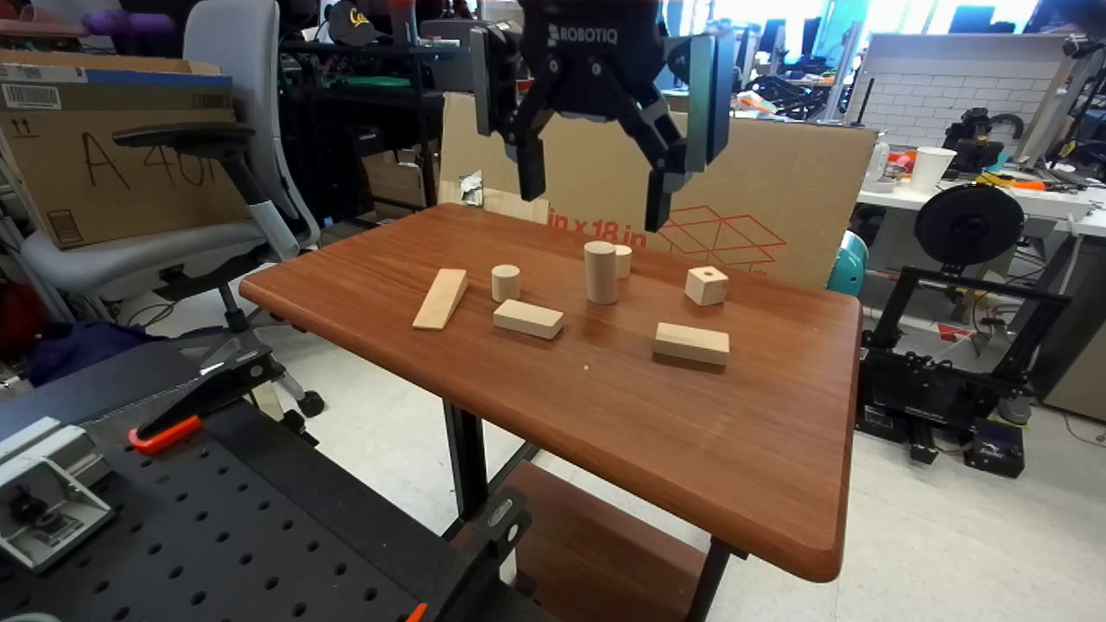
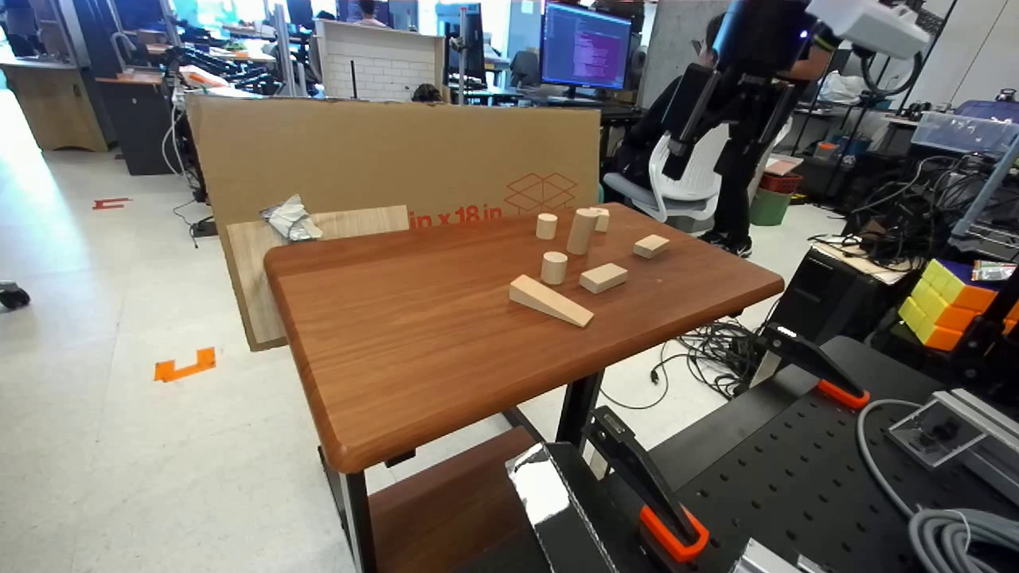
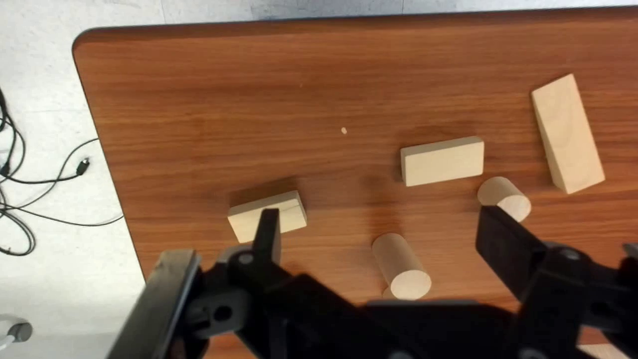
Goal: Move the long cylindrical block forward
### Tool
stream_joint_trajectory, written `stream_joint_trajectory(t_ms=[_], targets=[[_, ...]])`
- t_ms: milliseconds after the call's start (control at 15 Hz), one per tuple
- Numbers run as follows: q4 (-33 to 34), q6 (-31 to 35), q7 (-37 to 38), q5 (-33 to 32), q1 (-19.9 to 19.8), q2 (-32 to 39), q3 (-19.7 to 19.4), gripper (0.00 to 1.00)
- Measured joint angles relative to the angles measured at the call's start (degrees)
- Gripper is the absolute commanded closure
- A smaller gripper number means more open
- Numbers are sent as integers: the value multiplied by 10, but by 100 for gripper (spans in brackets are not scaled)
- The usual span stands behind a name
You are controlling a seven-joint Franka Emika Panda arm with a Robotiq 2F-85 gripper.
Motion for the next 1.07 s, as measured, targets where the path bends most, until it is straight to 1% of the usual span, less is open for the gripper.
stream_joint_trajectory(t_ms=[267, 533, 667, 1067], targets=[[73, -31, 33, 0, -4, 73, 16, 0], [128, -66, 58, 0, -6, 124, 28, 0], [148, -77, 68, -2, -6, 143, 31, 0], [189, -80, 92, -12, -6, 188, 37, 0]])
